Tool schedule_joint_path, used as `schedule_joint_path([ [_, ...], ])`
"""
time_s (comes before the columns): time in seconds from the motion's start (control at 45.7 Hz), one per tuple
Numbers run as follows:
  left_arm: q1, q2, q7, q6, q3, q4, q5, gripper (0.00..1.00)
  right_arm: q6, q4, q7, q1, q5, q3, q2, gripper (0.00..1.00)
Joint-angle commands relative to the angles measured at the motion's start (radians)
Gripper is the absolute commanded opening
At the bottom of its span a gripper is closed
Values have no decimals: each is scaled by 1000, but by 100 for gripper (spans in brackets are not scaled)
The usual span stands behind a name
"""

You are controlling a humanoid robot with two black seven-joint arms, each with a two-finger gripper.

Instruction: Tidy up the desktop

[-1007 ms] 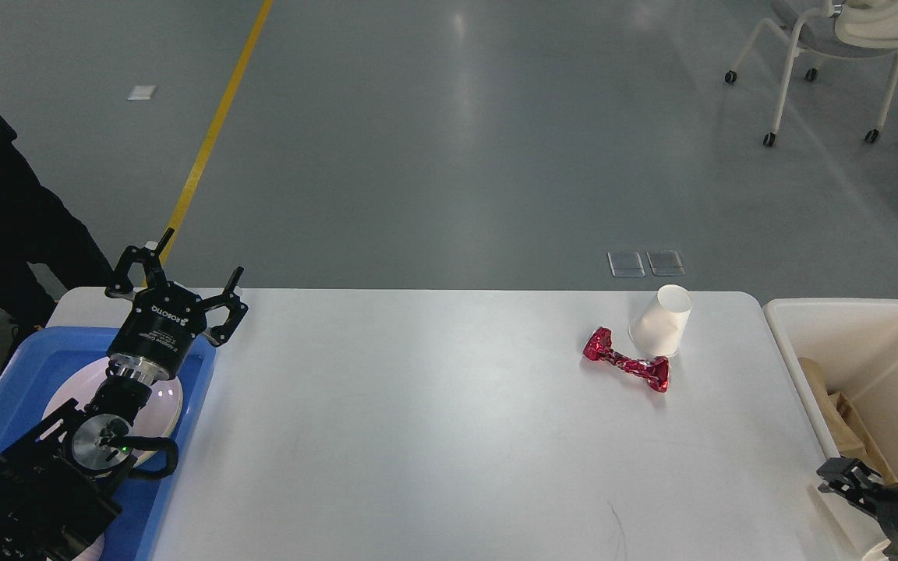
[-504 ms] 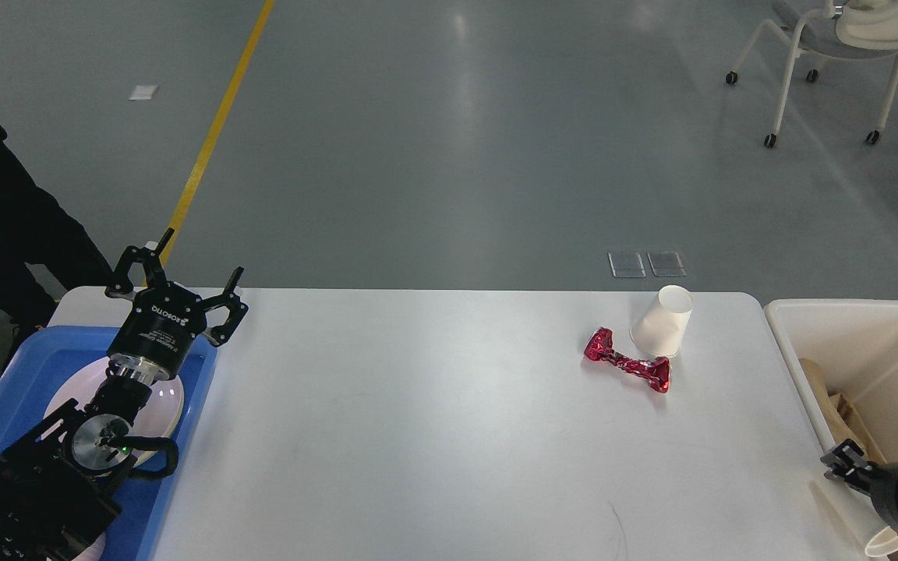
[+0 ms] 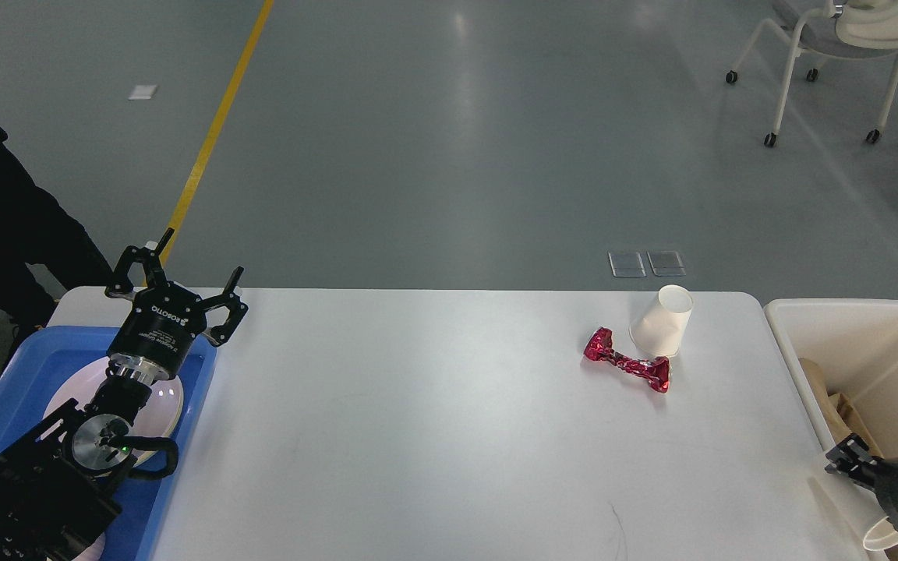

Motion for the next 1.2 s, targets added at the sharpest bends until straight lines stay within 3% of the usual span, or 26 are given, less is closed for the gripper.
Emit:
schedule_joint_path([
  [0.0, 0, 0, 0, 0, -1, 0, 0, 100, 51, 45, 1, 70, -2, -9, -61, 0],
  [0.372, 0, 0, 0, 0, -1, 0, 0, 100, 228, 79, -19, 273, -3, -21, -176, 0],
  [1.183, 0, 0, 0, 0, -1, 0, 0, 100, 215, 54, -16, 267, -59, -36, -139, 0],
])
